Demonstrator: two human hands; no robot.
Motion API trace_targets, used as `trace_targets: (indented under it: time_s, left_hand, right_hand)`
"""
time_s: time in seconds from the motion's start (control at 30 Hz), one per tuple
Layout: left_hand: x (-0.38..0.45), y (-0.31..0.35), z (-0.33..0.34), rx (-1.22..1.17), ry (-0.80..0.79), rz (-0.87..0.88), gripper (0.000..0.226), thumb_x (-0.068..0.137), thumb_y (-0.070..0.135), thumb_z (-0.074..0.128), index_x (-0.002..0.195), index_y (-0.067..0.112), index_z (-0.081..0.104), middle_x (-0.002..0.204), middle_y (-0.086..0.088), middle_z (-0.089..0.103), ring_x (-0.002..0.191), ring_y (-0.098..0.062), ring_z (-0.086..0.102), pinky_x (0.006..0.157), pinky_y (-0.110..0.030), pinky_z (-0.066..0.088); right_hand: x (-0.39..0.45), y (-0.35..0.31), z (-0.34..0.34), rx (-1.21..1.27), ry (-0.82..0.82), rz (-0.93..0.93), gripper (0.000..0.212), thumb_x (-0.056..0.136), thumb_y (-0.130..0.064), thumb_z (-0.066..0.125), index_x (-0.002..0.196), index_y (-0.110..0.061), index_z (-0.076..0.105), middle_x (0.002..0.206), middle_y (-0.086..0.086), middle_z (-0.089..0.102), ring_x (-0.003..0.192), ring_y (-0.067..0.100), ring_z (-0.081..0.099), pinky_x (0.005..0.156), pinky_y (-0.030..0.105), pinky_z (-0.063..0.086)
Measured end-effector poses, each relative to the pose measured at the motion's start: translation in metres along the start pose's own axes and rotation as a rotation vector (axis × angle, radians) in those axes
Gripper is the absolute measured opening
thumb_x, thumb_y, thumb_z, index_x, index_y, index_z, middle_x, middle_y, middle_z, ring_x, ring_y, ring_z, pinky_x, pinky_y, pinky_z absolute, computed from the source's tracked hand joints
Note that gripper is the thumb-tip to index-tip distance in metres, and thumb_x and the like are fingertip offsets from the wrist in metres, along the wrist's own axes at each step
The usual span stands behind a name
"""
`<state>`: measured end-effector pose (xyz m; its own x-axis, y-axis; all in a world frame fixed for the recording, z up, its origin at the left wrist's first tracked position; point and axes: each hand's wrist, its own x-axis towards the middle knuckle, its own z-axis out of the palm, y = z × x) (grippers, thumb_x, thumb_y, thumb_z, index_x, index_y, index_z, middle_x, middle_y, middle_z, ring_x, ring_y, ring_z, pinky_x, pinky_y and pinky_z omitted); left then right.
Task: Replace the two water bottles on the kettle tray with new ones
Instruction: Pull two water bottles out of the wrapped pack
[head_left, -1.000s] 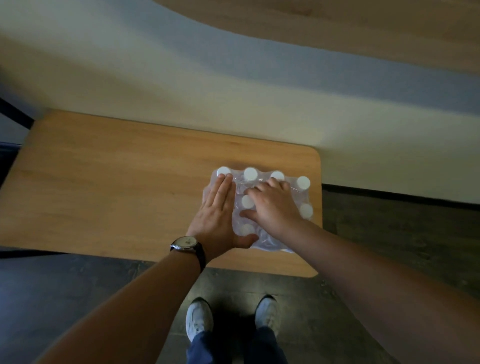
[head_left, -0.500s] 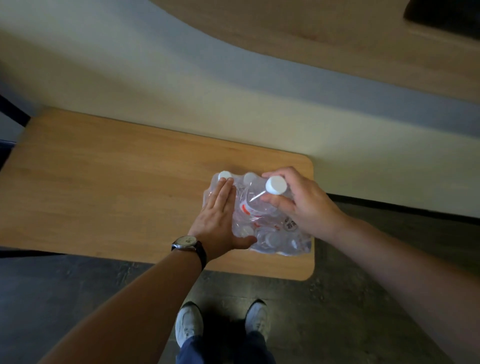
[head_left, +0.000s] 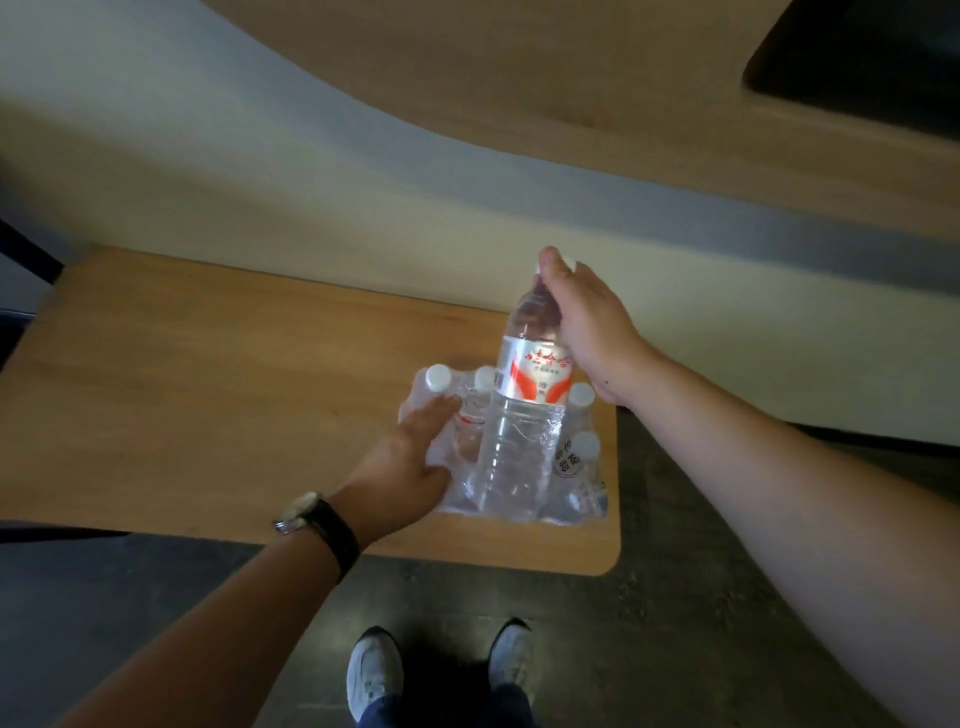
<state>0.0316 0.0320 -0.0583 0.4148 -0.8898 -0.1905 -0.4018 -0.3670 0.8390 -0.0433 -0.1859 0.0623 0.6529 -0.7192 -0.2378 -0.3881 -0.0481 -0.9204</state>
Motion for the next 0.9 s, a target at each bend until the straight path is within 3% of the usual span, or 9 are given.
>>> trace_targets:
  time_s: [0.03, 0.1, 0.2, 0.3, 0.37, 0.5, 0.63, 0.7, 0.9]
  left_hand:
    - [0.003, 0.009, -0.004, -0.204, 0.088, -0.100, 0.062, 0.086, 0.008, 0.055, 0.144, 0.027, 0.048, 0.148, -0.005, 0.052, 0.113, -0.015, 0.066, 0.095, -0.038, 0.055]
    - [0.010, 0.033, -0.009, -0.738, 0.156, -0.240, 0.044, 0.090, 0.018, 0.059, 0.133, 0.023, 0.059, 0.134, -0.007, 0.066, 0.108, -0.019, 0.070, 0.094, -0.043, 0.055]
    - [0.018, 0.060, -0.007, -1.124, -0.116, -0.244, 0.056, 0.089, 0.054, 0.061, 0.134, 0.020, 0.057, 0.129, -0.018, 0.067, 0.109, -0.039, 0.067, 0.089, -0.052, 0.054]
    - [0.017, 0.069, 0.004, -1.076, -0.216, -0.224, 0.045, 0.086, 0.029, 0.076, 0.127, 0.017, 0.061, 0.117, -0.016, 0.071, 0.097, -0.037, 0.070, 0.088, -0.055, 0.054]
    - [0.018, 0.066, 0.011, -1.032, -0.167, -0.307, 0.055, 0.071, 0.014, 0.086, 0.121, 0.007, 0.063, 0.105, -0.016, 0.073, 0.089, -0.034, 0.070, 0.086, -0.052, 0.055]
    - [0.016, 0.051, 0.014, -1.001, -0.036, -0.409, 0.054, 0.060, 0.017, 0.089, 0.108, 0.005, 0.069, 0.093, -0.017, 0.075, 0.080, -0.033, 0.071, 0.076, -0.050, 0.059]
    - [0.014, 0.032, 0.009, -1.028, -0.011, -0.413, 0.038, 0.063, 0.019, 0.090, 0.097, 0.014, 0.073, 0.084, -0.008, 0.076, 0.072, -0.025, 0.074, 0.063, -0.036, 0.059]
    - [0.016, 0.028, 0.010, -1.010, -0.006, -0.418, 0.035, 0.065, 0.018, 0.089, 0.096, 0.014, 0.073, 0.082, -0.007, 0.076, 0.072, -0.025, 0.074, 0.062, -0.036, 0.058]
    - [0.022, 0.025, 0.014, -0.982, -0.003, -0.432, 0.032, 0.065, 0.021, 0.086, 0.095, 0.019, 0.073, 0.085, -0.007, 0.076, 0.071, -0.024, 0.073, 0.058, -0.034, 0.058]
  right_hand:
    - [0.000, 0.001, 0.005, -0.018, -0.038, 0.021, 0.044, 0.098, -0.053, 0.044, 0.072, -0.021, 0.059, 0.079, 0.014, 0.073, 0.081, 0.031, 0.071, 0.079, 0.043, 0.052]
    - [-0.004, 0.003, 0.016, -0.096, -0.104, 0.059, 0.047, 0.099, -0.053, 0.041, 0.073, -0.019, 0.059, 0.080, 0.013, 0.069, 0.079, 0.030, 0.068, 0.077, 0.039, 0.049]
    - [-0.010, 0.012, 0.031, -0.174, -0.186, 0.105, 0.049, 0.099, -0.057, 0.039, 0.085, -0.014, 0.060, 0.079, 0.000, 0.068, 0.074, 0.014, 0.067, 0.067, 0.029, 0.050]
    - [-0.012, 0.020, 0.042, -0.171, -0.198, 0.122, 0.052, 0.100, -0.052, 0.043, 0.081, -0.009, 0.065, 0.067, -0.005, 0.069, 0.049, -0.003, 0.064, 0.047, 0.012, 0.045]
    - [-0.011, 0.023, 0.043, -0.170, -0.236, 0.141, 0.050, 0.100, -0.054, 0.040, 0.080, -0.015, 0.066, 0.072, -0.002, 0.070, 0.057, 0.004, 0.068, 0.053, 0.020, 0.048]
    - [-0.015, 0.048, 0.017, -0.354, -0.224, 0.150, 0.066, 0.099, -0.062, 0.024, 0.081, -0.015, 0.067, 0.082, 0.012, 0.072, 0.076, 0.028, 0.070, 0.077, 0.042, 0.056]
    - [-0.038, 0.102, -0.006, -0.946, -0.421, 0.072, 0.026, 0.088, -0.047, 0.065, 0.090, -0.021, 0.064, 0.087, -0.001, 0.070, 0.079, 0.024, 0.068, 0.062, 0.035, 0.054]
    - [-0.044, 0.121, 0.000, -1.201, -0.391, -0.032, 0.036, 0.078, -0.043, 0.077, 0.101, -0.019, 0.063, 0.099, 0.002, 0.071, 0.091, 0.025, 0.067, 0.072, 0.038, 0.054]
    - [-0.042, 0.137, 0.009, -1.034, -0.135, -0.159, 0.021, 0.071, -0.041, 0.081, 0.081, -0.026, 0.070, 0.078, -0.004, 0.073, 0.073, 0.020, 0.066, 0.056, 0.028, 0.038]
